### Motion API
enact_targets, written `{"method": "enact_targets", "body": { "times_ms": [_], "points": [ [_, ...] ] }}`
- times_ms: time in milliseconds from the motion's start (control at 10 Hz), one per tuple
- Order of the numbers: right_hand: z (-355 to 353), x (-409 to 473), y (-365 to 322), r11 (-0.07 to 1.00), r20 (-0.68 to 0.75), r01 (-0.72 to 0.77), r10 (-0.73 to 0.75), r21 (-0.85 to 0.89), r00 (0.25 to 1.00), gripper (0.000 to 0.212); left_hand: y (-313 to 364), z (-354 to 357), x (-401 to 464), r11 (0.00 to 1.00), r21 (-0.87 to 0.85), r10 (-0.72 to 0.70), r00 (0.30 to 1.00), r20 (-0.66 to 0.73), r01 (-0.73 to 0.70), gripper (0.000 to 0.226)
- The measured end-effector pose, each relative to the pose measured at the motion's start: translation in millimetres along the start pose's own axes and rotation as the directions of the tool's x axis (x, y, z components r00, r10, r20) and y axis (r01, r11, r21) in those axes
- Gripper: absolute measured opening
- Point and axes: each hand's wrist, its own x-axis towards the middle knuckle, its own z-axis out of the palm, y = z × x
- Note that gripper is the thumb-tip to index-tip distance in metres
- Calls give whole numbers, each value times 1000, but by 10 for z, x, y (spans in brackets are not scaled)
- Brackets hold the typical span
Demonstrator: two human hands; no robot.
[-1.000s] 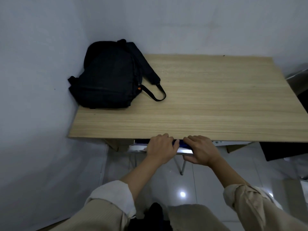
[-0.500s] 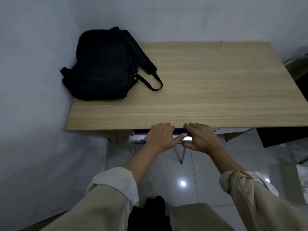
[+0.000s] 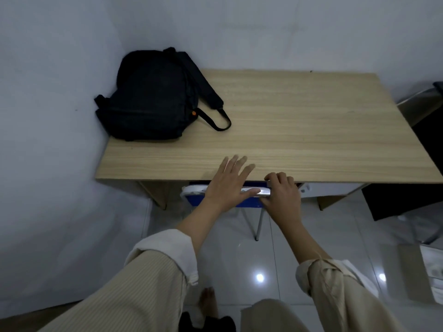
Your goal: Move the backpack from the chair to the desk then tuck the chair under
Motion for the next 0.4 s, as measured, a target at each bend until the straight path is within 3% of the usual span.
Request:
{"method": "enact_targets", "body": {
  "times_ms": [100,200,300,400],
  "points": [
    [4,-149,52,996,16,3,-5,87,1000,57,39,57,-179,1000,19,-16,998,-58,17,64],
    [-11,-419,127,996,82,8,-15,92,996,79,190,183,-519,989,138,-46,998,-45,51,70],
    [-109,-647,154,990,114,-4,-12,140,993,90,397,196,-753,987,101,-117,992,-52,122,80],
    [-241,-946,193,998,196,30,-40,53,980,90,592,178,-994,985,49,-168,986,13,167,79]
  ]
}}
